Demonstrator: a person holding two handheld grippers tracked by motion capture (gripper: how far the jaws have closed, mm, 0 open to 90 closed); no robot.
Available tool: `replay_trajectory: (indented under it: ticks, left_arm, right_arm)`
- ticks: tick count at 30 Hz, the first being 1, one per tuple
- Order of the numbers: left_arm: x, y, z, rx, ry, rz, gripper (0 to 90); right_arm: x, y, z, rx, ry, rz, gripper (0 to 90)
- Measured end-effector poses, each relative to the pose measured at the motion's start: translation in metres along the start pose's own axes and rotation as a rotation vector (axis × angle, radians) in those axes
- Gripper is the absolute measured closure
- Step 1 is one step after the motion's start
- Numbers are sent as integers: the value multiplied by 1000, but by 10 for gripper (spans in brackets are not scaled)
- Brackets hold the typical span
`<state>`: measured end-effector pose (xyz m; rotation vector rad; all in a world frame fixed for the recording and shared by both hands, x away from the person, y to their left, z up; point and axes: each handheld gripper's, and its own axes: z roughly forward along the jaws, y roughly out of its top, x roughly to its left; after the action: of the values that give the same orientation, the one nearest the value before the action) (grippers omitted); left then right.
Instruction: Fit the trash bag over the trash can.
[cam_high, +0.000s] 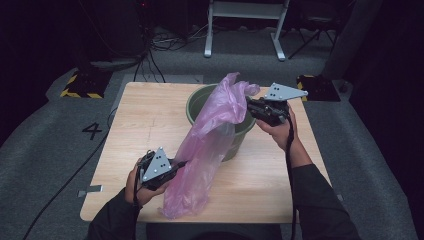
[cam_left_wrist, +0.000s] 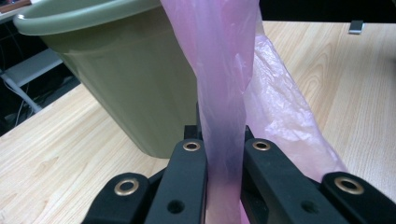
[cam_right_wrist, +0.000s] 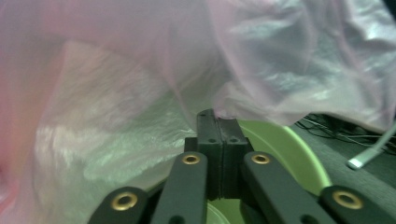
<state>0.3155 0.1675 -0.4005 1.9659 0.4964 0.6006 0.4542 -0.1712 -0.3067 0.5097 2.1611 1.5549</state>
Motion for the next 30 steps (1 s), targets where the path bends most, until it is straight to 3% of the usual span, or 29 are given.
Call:
replay_trajectory:
  ticks: [3, 6, 7, 11, 18, 20, 21, 22, 23, 24, 25, 27, 28, 30]
  left_arm:
    - [3, 0, -3, -8, 4, -12, 895]
    - [8, 1, -5, -11, 16, -14, 894]
    - [12, 2, -7, -27, 21, -26, 894]
    - [19, 6, -12, -57, 37, -39, 891]
    - [29, 18, -22, -89, 72, -39, 893]
    - [31, 20, -25, -89, 86, -27, 894]
    - [34, 21, -29, -85, 94, -26, 895]
    - [34, 21, -29, -85, 94, -26, 895]
    - [36, 21, -32, -78, 103, -18, 896]
    - [36, 21, -32, -78, 103, -18, 895]
    - [37, 21, -33, -76, 102, -13, 896]
    - [38, 21, -34, -67, 96, -2, 896]
    - [39, 22, -34, -56, 99, 7, 897]
    - [40, 24, -33, -43, 83, 16, 897]
  right_arm:
    - [2, 0, 4, 19, -16, 3, 900]
    - [3, -1, 11, 73, -43, 0, 900]
    - [3, -2, 15, 120, -69, -10, 900]
    - [4, -2, 18, 167, -73, -12, 900]
    - [4, -6, 19, 239, -55, 9, 900]
    - [5, -9, 18, 244, -15, 11, 890]
    - [5, -11, 13, 229, -37, 21, 709]
    - [5, -11, 13, 229, -37, 21, 709]
    - [4, -11, 5, 201, -25, 30, 550]
    - [4, -11, 5, 201, -25, 30, 550]
    - [2, -11, -5, 185, -49, 36, 442]
    - [1, -11, -10, 175, -58, 38, 401]
    - [-3, -9, -20, 143, -93, 44, 337]
    - [-5, -8, -25, 125, -107, 51, 317]
